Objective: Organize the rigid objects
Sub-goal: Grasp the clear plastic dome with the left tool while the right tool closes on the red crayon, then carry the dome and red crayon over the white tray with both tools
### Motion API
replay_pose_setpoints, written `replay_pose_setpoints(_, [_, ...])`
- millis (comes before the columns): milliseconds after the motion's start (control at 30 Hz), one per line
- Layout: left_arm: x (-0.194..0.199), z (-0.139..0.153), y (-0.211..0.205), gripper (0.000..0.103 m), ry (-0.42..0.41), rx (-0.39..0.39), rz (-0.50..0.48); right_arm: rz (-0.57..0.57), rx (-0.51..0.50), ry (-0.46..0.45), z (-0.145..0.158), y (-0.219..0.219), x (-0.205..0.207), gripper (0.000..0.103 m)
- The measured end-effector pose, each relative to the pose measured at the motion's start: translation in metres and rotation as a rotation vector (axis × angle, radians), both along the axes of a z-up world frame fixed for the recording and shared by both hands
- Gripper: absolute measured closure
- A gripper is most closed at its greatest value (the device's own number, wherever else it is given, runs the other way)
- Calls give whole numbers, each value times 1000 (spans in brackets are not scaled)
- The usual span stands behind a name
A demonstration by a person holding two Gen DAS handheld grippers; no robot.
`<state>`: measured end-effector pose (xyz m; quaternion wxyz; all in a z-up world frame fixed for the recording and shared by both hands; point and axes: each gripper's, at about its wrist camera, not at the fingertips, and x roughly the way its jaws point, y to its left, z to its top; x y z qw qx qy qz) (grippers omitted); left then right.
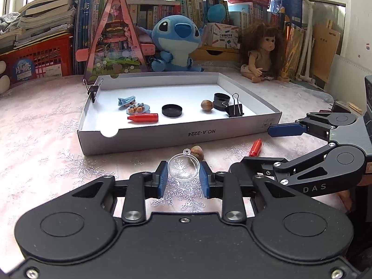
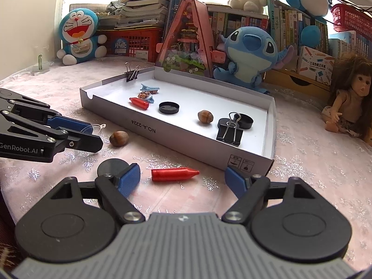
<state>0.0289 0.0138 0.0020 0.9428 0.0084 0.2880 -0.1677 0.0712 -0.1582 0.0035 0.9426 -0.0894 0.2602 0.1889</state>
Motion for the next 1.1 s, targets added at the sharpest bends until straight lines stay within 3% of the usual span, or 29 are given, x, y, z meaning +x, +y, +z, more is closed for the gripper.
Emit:
replay_pose_setpoints(533, [2,0,0,76,1,-7,4,31,40,16,-2,4,0,44])
replay_pose_setpoints(600, [2,0,0,76,0,-7,4,30,43,15,-2,5,-1,53])
replay_pose_setpoints(1100, [6,16,4,76,-43,-28,29,-31,70,-23,12,-2,-2,54])
